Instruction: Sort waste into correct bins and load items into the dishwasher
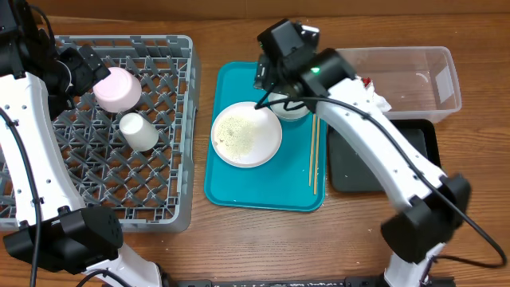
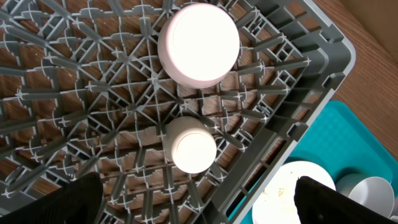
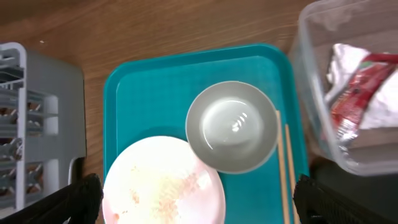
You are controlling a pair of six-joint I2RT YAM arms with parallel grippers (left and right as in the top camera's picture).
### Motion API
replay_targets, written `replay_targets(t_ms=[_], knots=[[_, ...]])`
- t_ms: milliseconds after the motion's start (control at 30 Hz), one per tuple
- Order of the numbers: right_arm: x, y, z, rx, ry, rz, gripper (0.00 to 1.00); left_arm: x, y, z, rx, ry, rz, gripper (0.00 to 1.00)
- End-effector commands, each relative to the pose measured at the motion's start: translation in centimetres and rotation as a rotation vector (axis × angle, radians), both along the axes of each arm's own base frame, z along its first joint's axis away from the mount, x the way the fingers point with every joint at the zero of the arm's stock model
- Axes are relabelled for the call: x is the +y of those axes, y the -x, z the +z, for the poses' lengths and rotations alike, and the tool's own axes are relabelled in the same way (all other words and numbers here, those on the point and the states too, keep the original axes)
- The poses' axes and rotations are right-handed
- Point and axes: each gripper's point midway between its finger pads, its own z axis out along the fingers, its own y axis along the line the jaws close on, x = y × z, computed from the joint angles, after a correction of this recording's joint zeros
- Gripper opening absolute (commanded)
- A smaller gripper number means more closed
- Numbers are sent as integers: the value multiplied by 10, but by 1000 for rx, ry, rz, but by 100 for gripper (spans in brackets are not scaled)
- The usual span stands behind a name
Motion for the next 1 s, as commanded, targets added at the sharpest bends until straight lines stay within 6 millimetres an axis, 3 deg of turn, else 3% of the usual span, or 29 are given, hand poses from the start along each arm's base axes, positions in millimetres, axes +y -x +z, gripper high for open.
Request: replay_targets(t_ms=[0, 200, 267, 400, 600, 833, 967], knots=[[-11, 4, 23, -34, -6, -18, 100, 1, 2, 8, -20, -8, 18, 100], [-43, 20, 74, -118, -46, -63, 100, 1, 2, 8, -20, -8, 18, 100], [-82, 27, 101, -172, -39, -146, 100, 1, 2, 8, -20, -8, 18, 100], [-147, 39, 120, -194, 0, -289, 100, 1, 2, 8, -20, -8, 18, 100], [-229, 59, 112, -111, 69, -484, 100, 1, 2, 8, -20, -8, 18, 100], [-331, 112, 94, 62, 216, -769, 100, 1, 2, 8, -19, -8, 18, 100], [-365, 132, 96, 88, 270, -879, 100, 1, 2, 8, -20, -8, 18, 100]])
